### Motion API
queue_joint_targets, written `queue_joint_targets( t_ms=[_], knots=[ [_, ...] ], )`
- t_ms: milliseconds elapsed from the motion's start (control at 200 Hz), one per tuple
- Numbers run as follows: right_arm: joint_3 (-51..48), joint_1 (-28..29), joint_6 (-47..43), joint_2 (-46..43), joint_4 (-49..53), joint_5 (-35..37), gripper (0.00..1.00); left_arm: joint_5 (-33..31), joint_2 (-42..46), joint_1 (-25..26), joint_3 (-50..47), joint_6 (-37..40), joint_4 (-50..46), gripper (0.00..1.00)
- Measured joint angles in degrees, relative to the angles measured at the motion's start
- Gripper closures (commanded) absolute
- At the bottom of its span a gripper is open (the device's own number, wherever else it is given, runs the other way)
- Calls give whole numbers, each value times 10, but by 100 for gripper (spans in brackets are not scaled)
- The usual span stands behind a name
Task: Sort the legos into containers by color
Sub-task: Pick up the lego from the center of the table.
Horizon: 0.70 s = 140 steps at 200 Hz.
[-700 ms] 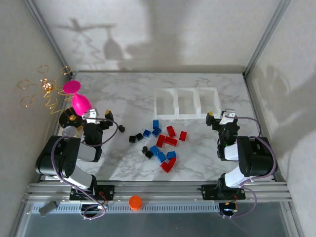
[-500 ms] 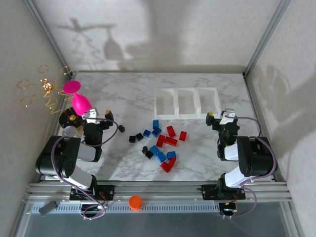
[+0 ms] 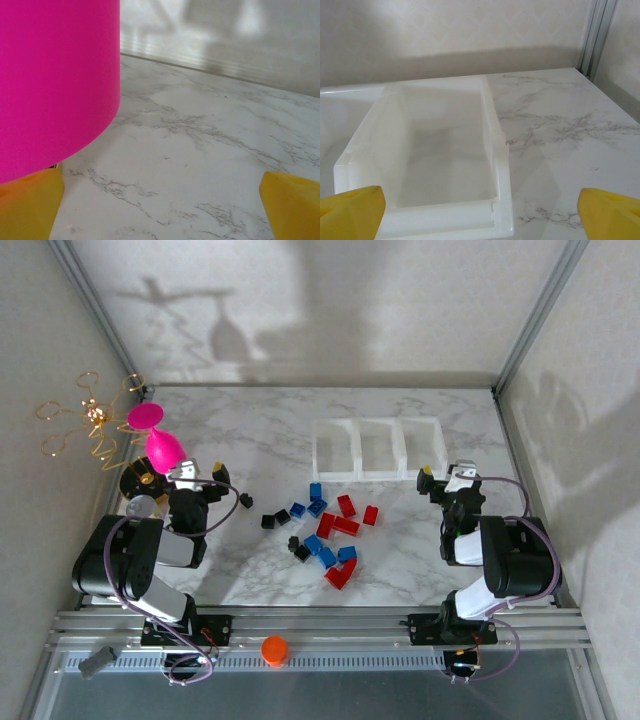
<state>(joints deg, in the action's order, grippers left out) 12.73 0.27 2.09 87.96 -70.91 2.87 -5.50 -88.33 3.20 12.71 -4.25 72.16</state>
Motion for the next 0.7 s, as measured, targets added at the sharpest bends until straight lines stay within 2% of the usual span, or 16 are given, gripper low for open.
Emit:
queue_joint_targets(
  t_ms=[416, 701],
  knots=[
    [0, 0, 0, 0, 0, 0, 1, 1, 1, 0, 1, 3, -3, 1],
    [6, 0, 1, -37, 49, 4, 1, 13, 50, 24, 75, 26, -138, 1]
  ],
)
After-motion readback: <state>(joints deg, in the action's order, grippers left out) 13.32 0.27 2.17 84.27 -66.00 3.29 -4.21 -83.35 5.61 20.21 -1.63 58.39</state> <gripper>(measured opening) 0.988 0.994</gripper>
